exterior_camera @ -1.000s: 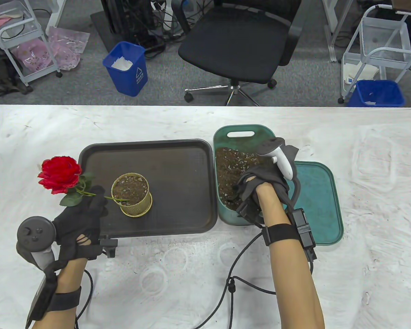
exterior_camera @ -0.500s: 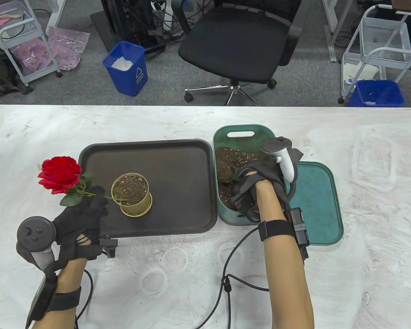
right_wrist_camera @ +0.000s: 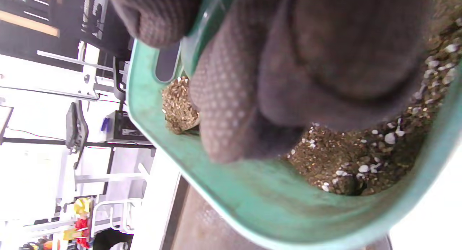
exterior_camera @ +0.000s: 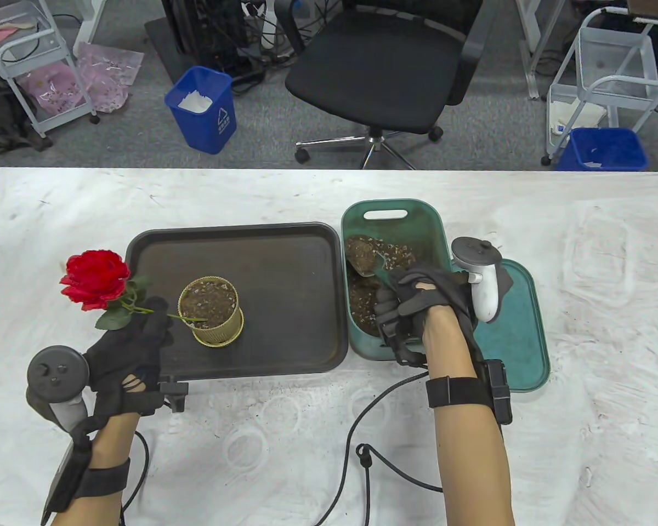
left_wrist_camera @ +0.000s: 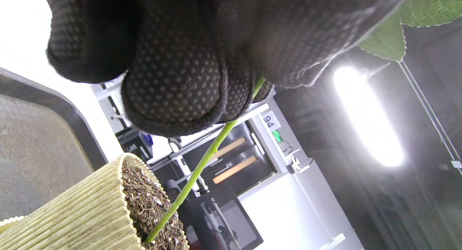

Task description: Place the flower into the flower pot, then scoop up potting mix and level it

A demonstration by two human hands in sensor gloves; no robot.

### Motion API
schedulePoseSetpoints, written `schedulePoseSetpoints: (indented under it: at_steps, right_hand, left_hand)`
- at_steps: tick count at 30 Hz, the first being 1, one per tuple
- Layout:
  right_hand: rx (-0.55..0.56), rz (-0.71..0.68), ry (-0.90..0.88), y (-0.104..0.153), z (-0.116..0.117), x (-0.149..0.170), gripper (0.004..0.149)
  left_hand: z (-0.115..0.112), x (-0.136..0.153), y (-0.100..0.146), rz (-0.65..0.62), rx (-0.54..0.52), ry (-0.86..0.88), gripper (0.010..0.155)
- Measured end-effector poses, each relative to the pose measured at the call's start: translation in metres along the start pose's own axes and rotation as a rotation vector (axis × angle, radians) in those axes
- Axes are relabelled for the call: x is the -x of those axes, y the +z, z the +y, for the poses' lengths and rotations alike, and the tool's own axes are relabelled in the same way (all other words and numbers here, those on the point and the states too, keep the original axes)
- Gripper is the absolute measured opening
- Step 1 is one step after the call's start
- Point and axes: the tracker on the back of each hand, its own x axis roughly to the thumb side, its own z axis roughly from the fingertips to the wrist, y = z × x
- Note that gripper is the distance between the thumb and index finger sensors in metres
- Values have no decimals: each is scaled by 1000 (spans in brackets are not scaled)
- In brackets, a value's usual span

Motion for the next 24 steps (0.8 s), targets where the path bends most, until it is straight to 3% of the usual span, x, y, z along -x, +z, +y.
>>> schedulePoseSetpoints:
  at_steps: [7, 12, 17, 24]
  right_hand:
    - [34, -65, -71, 26, -10, 1, 53]
    - [-7, -121, -44, 42, -1, -5, 53]
    - [-153, -204, 1, 50, 40, -13, 53]
    - [-311, -243, 62, 47, 125, -20, 53]
  left_hand:
    - [1, 2, -1, 10, -2, 10, 43]
    - [-1, 0, 0, 1, 4, 9, 43]
    - [-1, 0, -1, -4, 4, 4, 43]
    - [0, 0, -1, 1, 1, 4, 43]
